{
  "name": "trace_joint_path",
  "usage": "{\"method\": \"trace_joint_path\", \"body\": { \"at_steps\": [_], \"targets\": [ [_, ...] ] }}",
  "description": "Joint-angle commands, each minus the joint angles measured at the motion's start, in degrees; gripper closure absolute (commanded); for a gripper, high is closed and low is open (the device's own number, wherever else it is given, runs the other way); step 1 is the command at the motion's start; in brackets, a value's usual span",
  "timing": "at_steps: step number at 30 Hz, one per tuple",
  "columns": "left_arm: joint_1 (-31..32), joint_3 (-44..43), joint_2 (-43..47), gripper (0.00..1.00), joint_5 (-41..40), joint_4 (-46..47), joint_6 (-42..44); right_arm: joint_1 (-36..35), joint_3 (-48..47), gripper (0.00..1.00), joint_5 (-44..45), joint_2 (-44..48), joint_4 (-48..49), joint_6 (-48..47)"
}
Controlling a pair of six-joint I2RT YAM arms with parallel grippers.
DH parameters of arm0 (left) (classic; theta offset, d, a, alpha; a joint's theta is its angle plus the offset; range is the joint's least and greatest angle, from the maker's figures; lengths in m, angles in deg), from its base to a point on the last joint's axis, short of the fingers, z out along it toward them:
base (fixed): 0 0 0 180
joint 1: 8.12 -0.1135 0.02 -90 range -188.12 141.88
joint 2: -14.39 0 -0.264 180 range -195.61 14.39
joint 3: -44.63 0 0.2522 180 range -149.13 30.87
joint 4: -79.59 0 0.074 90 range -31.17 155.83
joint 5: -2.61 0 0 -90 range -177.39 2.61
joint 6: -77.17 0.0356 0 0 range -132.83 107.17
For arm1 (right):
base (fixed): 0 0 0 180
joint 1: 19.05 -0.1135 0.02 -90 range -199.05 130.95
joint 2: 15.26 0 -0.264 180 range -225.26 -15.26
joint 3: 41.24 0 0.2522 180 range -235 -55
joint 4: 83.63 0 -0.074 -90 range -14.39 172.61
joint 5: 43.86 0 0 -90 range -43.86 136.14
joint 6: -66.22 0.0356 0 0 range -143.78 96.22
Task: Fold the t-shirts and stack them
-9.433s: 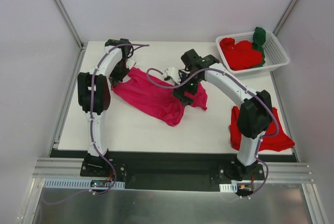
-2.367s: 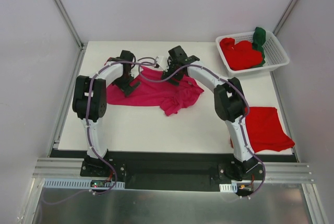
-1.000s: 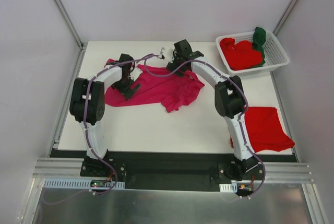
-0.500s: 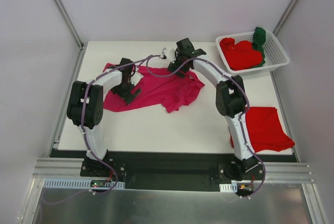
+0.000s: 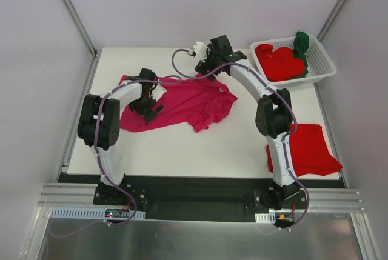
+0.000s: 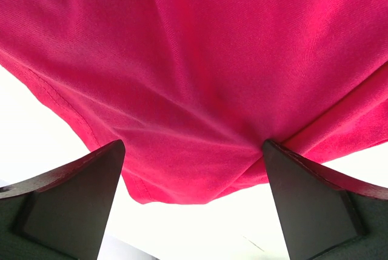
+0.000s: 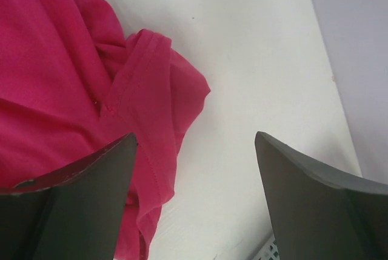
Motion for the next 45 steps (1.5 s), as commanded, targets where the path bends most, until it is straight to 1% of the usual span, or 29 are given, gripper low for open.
{"method": "trace_joint_path", "body": {
  "at_steps": [1,4,5,8,16,21,24,30,36,45],
  "targets": [
    [0.6,2.2,0.1,0.01,-0.7,-3.1,0.4,-0.2,-1.6,0.17,-1.9,-3.4,-0.4,1.6],
    [0.6,3.0,0.4,0.01,-1.2,-3.2,0.6,-0.2,-1.6,0.17,-4.4,-4.1,-1.3,3.2],
    [0.6,3.4,0.4,0.01,-1.8,-3.2,0.6,-0.2,-1.6,0.17,-6.8,-4.1,-1.8,4.4],
    [0.6,3.6,0.3,0.01,-2.3,-3.2,1.0,-0.4,-1.7,0.17,-10.4,-3.7,-2.0,6.6],
    [0.6,2.5,-0.5,0.01,-2.5,-3.5,1.1,-1.6,-3.1,0.18,-12.8,-2.7,-0.5,7.5],
    [0.7,1.9,-0.8,0.01,-2.3,-3.5,0.7,-2.8,-2.4,0.18,-9.7,-4.1,-0.2,4.5],
    [0.8,2.0,-0.7,0.01,-2.2,-3.6,0.7,-3.1,0.5,0.18,-5.8,-3.4,4.1,4.0],
    [0.9,2.8,-0.6,0.01,-1.8,-3.7,0.4,-3.0,-1.1,0.18,-2.3,-3.2,7.1,4.0],
    [1.3,1.8,-1.3,0.01,-1.4,-3.6,0.0,-3.1,-2.3,0.17,0.3,-6.0,4.0,1.7],
    [1.5,1.5,-1.5,0.01,-1.5,-3.7,0.1,-2.8,1.0,0.17,0.6,-6.9,1.5,0.2]
  ]
}}
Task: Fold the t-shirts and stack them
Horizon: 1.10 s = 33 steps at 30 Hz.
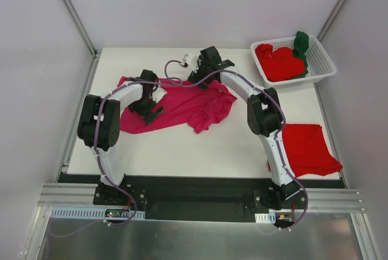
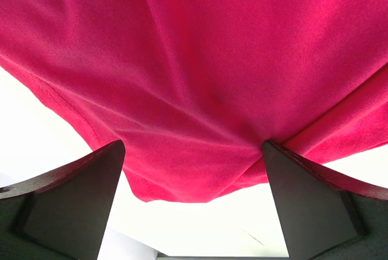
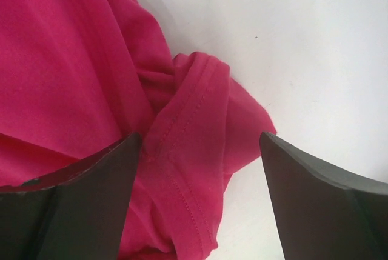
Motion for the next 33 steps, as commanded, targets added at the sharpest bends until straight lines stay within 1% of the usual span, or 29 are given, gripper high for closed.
{"method": "trace_joint_path", "body": {
  "at_steps": [1,4,5,6,8,9,10,11,14,17,24,27,31,33],
  "targets": [
    [0.7,0.6,-2.0,0.01,-0.4,-2.8,0.0,0.4,0.9,0.17,1.3,-0.5,-2.2,-1.6],
    [1.0,0.5,-2.0,0.01,-0.2,-2.9,-0.1,1.1,0.7,0.21,2.6,-1.1,-2.7,-1.4],
    [1.0,0.5,-2.1,0.01,-0.3,-2.8,-0.1,1.4,0.6,0.41,2.6,-1.1,-3.3,-1.5],
    [1.1,0.5,-2.0,0.01,-0.3,-2.9,-0.1,1.4,0.5,0.57,2.8,-1.3,-3.2,-1.2],
    [1.2,0.4,-2.2,0.01,-0.4,-2.9,0.0,1.8,0.4,0.83,4.8,-1.3,-2.7,-0.2],
    [1.2,0.5,-2.2,0.01,-0.5,-2.8,0.0,1.8,0.3,0.84,5.0,-1.1,-2.5,-0.1],
    [1.2,0.5,-2.2,0.01,-0.5,-2.8,0.0,1.9,0.3,0.86,7.5,-0.7,-2.2,-0.2],
    [1.3,0.6,-2.1,0.01,-0.5,-2.9,0.0,2.0,0.8,0.9,8.2,-0.3,-1.2,-0.3],
    [1.5,1.1,-2.1,0.01,-0.4,-2.8,0.0,2.8,1.5,0.96,10.3,1.5,1.8,-1.0],
    [1.7,1.5,-2.0,0.01,-0.2,-2.7,0.0,3.9,1.5,0.97,12.9,3.0,5.2,-2.0],
    [2.4,1.3,-2.3,0.01,-0.3,-2.8,0.2,4.7,1.5,0.97,16.7,4.4,12.8,-7.7],
    [2.5,1.3,-2.3,0.01,-0.6,-2.7,0.3,4.6,1.1,0.97,17.4,4.6,13.6,-9.0],
    [2.7,1.4,-2.1,0.01,-0.7,-2.8,0.2,5.0,2.5,0.96,21.4,4.6,14.4,-12.0],
    [2.7,1.6,-2.0,0.01,-0.8,-2.8,0.3,5.4,4.3,0.97,23.3,4.6,16.5,-13.9]
  ]
}}
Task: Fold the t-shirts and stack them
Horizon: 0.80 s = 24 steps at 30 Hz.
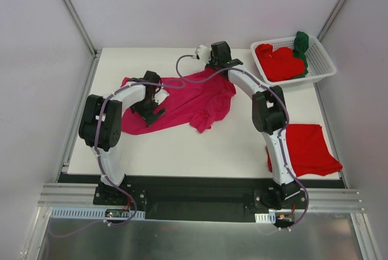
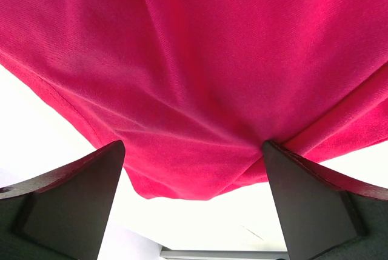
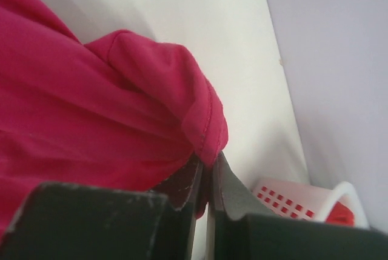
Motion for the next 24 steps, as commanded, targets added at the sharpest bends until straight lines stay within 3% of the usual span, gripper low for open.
{"method": "trace_joint_path", "body": {
  "at_steps": [1,3,5,6,7,9,10,11,15,19,21,24],
  "targets": [
    [0.9,1.7,-1.7,0.01,0.2,-1.9,0.2,1.0,2.8,0.96,8.0,5.2,6.2,-4.9],
    [1.0,2.0,-1.6,0.01,0.2,-1.8,0.2,1.5,4.5,0.97,10.1,5.6,9.4,-6.2],
    [1.1,2.0,-1.5,0.01,0.2,-1.7,0.1,1.7,5.3,0.9,12.9,6.1,10.9,-6.4],
    [1.1,2.0,-1.6,0.01,0.2,-1.8,0.2,1.6,5.7,0.76,14.4,6.4,10.5,-5.9],
    [1.1,2.0,-1.7,0.01,0.1,-1.8,0.3,1.6,5.9,0.45,14.9,7.2,9.9,-6.0],
    [1.2,1.8,-1.8,0.01,0.0,-1.8,0.5,1.2,7.2,0.24,16.5,8.3,8.4,-6.7],
    [1.2,1.7,-1.8,0.01,-0.1,-1.9,0.6,1.2,7.4,0.08,17.5,9.1,6.2,-6.0],
    [1.2,1.6,-1.8,0.01,0.0,-1.9,0.6,1.3,7.3,0.0,17.1,11.2,4.5,-5.2],
    [1.5,1.1,-2.3,0.01,0.3,-1.8,0.5,1.5,4.8,0.04,12.1,17.0,-5.7,1.0],
    [1.7,0.5,-2.8,0.01,0.4,-1.8,0.6,1.3,0.0,0.04,-2.6,22.3,-24.5,10.8],
    [1.7,0.1,-3.1,0.01,0.1,-1.8,0.6,0.5,0.4,0.04,-10.9,25.6,-29.9,12.4],
    [1.7,-0.6,-3.5,0.01,-0.1,-1.7,0.3,-0.9,5.7,0.04,-16.5,29.5,-34.9,15.9]
  ]
}}
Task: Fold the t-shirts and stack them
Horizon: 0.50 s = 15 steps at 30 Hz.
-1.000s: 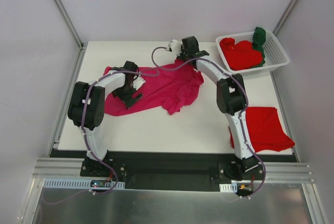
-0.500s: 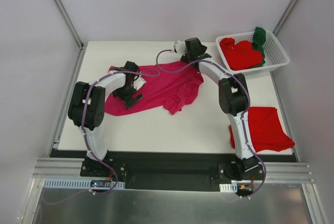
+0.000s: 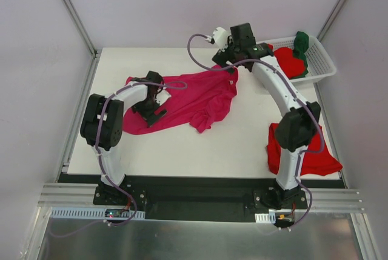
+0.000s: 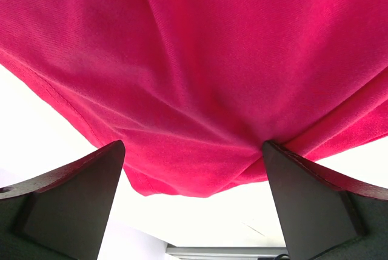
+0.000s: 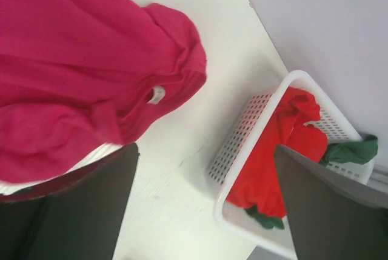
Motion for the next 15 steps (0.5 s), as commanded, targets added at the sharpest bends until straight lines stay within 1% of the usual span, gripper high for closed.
{"method": "trace_joint_path", "body": {
  "at_steps": [1,2,5,6,9,12,15],
  "targets": [
    [0.6,-0.2,-3.0,0.01,0.1,-1.0,-1.2,-2.2,4.2,0.04,-15.2,8.1,-15.1,9.7],
    [0.6,-0.6,-3.2,0.01,0.5,-1.0,-1.8,-2.5,6.6,0.04,-16.2,8.4,-15.9,11.8],
    [0.6,-2.3,-2.7,0.01,1.2,-1.0,-3.5,-3.4,10.4,0.02,-18.2,8.5,-18.0,13.9],
    [0.6,-2.4,-2.6,0.01,1.5,-1.1,-3.9,-3.4,13.3,0.01,-18.6,8.6,-17.9,14.7],
    [0.6,-1.4,-1.5,0.01,2.1,-0.9,-4.3,-3.3,19.5,0.07,-19.5,8.5,-15.3,16.3],
    [0.6,0.2,-0.5,0.01,2.1,-0.9,-4.6,-4.4,24.6,0.08,-19.9,7.4,-12.2,17.2],
    [0.6,2.2,1.0,0.01,2.2,-0.8,-4.1,-5.6,25.8,0.08,-19.4,5.7,-10.2,18.5]
  ]
}}
